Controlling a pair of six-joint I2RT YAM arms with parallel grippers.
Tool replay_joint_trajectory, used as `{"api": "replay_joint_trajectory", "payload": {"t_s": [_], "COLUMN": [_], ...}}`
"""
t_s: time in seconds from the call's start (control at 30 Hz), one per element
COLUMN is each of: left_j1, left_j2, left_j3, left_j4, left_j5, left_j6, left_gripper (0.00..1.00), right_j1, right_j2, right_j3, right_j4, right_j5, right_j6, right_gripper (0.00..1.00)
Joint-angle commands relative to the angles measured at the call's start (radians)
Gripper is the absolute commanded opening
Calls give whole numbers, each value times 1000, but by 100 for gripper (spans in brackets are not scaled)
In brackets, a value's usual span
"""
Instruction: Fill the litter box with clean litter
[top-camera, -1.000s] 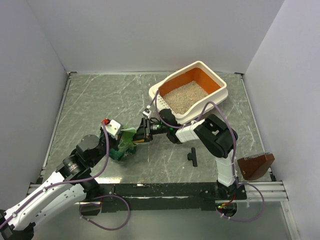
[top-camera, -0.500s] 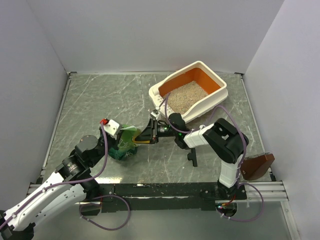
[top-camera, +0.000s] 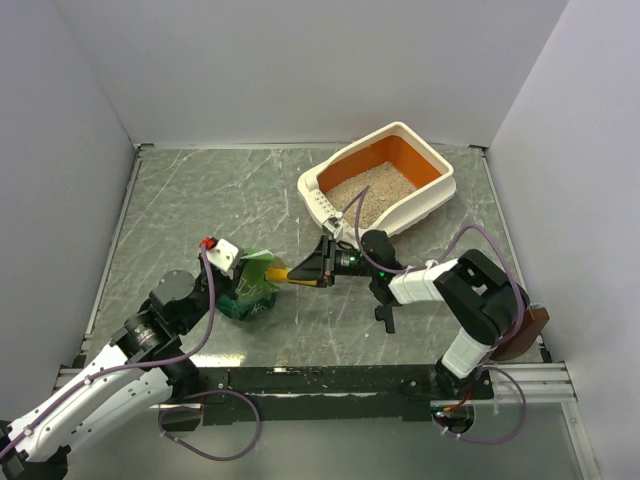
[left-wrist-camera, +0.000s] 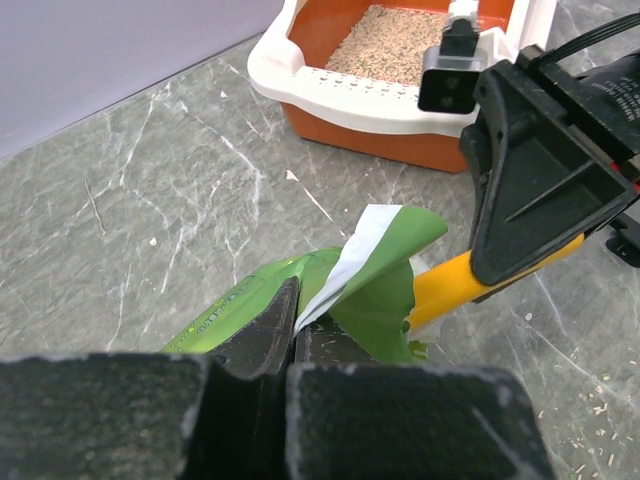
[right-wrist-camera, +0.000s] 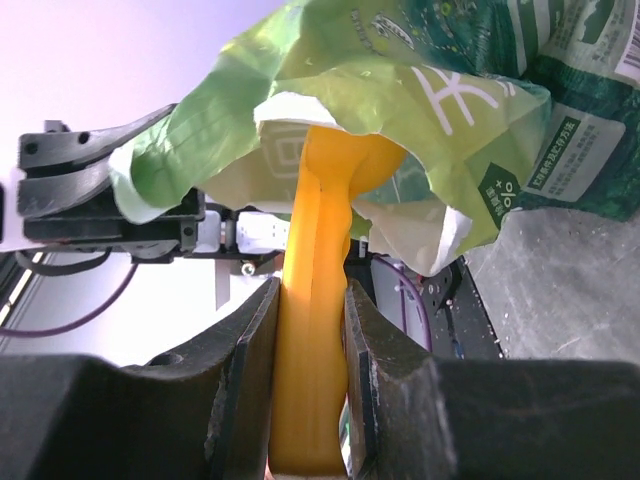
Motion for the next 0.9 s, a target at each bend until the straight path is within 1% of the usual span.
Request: {"api": "replay_joint_trajectory", "payload": {"t_s": [0.0, 0.2, 0.4, 0.67, 0.87], "left_j1": [-5, -7, -5, -5, -5], "left_j2": [-12, -24, -26, -23, -24], "left_j3": [16, 11, 10, 10, 10], "left_j4": [105, 110, 111, 113, 111], "left_j5": [14, 1, -3, -6, -22], "left_j6": [-2, 2, 4, 7, 7], "left_gripper": [1, 1, 1, 1, 1], "right_j1": [-14, -51, -84, -135, -155], "right_j2": [-89, -167, -279, -460, -627], "right_j3": [-58, -150, -236, -339, -362], "right_j4": [138, 164, 138, 17, -164], "right_j5": [-23, -16, -10, 7, 23], "right_j6": [19, 29, 20, -18, -63], "right_gripper": [0, 0, 0, 0, 0]}}
